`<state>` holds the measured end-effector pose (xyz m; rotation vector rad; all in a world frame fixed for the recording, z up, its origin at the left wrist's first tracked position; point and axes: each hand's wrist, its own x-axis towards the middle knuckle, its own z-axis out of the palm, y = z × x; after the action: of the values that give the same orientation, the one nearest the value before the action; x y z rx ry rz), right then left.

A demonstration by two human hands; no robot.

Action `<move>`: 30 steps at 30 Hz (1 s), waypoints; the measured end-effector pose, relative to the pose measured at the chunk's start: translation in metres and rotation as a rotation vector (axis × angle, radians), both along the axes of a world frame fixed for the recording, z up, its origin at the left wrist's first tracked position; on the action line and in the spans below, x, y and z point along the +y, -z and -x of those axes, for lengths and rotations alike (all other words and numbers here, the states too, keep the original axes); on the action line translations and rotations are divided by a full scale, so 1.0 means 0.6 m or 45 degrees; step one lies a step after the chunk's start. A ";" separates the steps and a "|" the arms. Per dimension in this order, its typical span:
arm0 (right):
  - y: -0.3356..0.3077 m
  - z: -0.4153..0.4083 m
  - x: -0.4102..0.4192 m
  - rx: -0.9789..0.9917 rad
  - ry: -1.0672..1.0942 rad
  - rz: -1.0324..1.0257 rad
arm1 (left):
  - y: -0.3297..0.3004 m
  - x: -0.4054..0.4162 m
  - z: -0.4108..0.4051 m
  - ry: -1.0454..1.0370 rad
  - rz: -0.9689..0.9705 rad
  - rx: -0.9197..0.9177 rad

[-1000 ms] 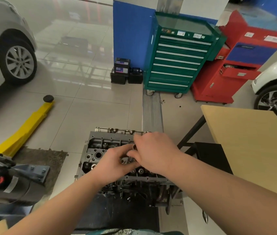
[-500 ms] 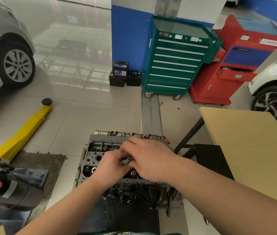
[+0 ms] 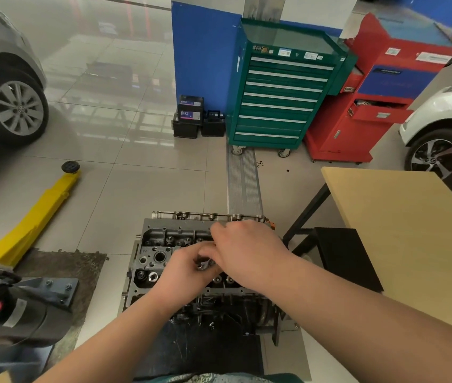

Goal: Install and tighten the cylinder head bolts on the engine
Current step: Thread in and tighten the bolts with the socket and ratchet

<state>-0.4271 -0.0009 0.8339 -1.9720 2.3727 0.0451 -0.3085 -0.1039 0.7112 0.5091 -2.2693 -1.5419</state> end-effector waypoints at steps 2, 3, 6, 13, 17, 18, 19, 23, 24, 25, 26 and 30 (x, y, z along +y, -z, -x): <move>-0.001 0.001 -0.002 -0.084 -0.034 -0.037 | 0.001 -0.002 0.000 -0.003 -0.028 -0.015; -0.004 0.003 -0.001 -0.137 -0.087 -0.090 | 0.004 -0.004 0.000 -0.012 -0.049 -0.025; -0.005 0.008 -0.001 -0.100 -0.055 -0.091 | 0.010 -0.006 0.001 -0.041 -0.065 -0.042; -0.014 0.020 0.001 -0.109 -0.134 -0.129 | 0.006 -0.004 0.003 -0.021 -0.124 -0.049; -0.008 0.012 -0.004 0.115 0.022 -0.109 | 0.007 -0.008 0.003 -0.017 -0.099 -0.047; -0.006 0.012 -0.006 0.145 0.063 -0.102 | 0.008 -0.009 0.004 -0.028 -0.086 -0.059; -0.002 0.014 -0.006 0.107 0.055 -0.053 | 0.011 -0.012 0.004 -0.040 -0.098 -0.068; -0.006 0.014 -0.006 -0.032 -0.167 -0.144 | 0.014 -0.014 0.004 -0.056 -0.167 -0.062; -0.003 0.012 -0.008 0.022 -0.110 -0.141 | 0.010 -0.013 0.005 -0.045 -0.156 -0.043; 0.000 0.009 -0.009 0.096 -0.041 -0.099 | 0.011 -0.011 0.005 -0.024 -0.129 -0.009; -0.002 0.006 -0.013 0.177 0.042 -0.074 | 0.012 -0.010 0.005 0.001 -0.118 0.014; 0.002 0.022 -0.011 -0.064 -0.047 -0.049 | 0.018 -0.013 0.003 0.006 -0.205 -0.021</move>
<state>-0.4404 -0.0073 0.8326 -1.9755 2.2878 0.0416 -0.3104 -0.1119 0.7001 0.5615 -2.1702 -1.7383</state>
